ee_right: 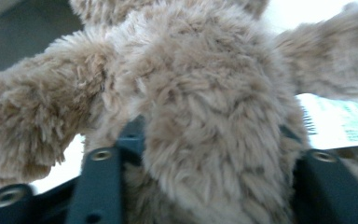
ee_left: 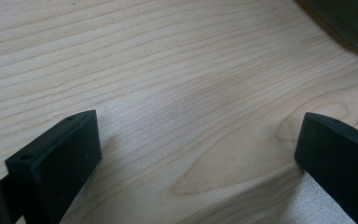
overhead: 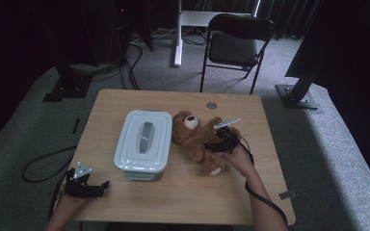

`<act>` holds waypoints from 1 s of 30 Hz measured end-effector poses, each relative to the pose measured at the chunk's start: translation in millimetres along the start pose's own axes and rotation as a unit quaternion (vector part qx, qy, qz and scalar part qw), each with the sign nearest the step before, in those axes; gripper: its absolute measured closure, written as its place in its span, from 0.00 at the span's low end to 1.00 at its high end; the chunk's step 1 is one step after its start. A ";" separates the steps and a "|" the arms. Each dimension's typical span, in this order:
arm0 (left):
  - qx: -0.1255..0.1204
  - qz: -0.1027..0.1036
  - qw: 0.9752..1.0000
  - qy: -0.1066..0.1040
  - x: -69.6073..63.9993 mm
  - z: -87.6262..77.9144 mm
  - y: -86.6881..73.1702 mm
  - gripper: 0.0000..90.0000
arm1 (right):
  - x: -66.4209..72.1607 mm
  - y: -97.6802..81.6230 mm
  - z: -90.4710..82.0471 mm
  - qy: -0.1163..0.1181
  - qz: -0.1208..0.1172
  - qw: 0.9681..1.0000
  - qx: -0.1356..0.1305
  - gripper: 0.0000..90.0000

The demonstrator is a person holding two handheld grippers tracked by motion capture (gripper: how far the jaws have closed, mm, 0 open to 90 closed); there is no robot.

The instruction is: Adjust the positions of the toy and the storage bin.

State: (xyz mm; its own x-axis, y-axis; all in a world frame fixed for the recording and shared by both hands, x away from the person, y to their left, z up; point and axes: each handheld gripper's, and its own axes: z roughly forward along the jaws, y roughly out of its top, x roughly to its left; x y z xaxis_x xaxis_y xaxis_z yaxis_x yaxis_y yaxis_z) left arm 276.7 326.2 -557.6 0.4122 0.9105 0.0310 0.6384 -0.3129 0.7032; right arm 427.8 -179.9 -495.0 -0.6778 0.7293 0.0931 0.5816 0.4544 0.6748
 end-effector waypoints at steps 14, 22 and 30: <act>0.000 0.000 1.000 0.000 0.2 0.0 0.0 0.01 | -43.6 -16.3 -28.3 -0.123 0.119 0.984 -0.038 0.63; 0.000 0.000 1.000 0.000 0.2 0.0 0.0 0.01 | -79.6 -32.2 -47.2 -0.207 0.204 0.955 -0.053 0.63; 0.001 0.000 1.000 0.000 0.1 0.0 0.0 0.01 | -102.9 -25.6 -45.6 -0.231 0.245 0.940 -0.057 0.62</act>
State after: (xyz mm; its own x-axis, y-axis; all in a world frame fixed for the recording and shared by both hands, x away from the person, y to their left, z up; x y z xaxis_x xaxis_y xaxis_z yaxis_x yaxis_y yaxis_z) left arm 276.8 326.3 -557.6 0.4128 0.9103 0.0311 0.6389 -0.3138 0.7024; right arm 462.1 -289.9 -488.4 -0.0569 0.9930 0.1032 0.7028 -0.0336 0.7106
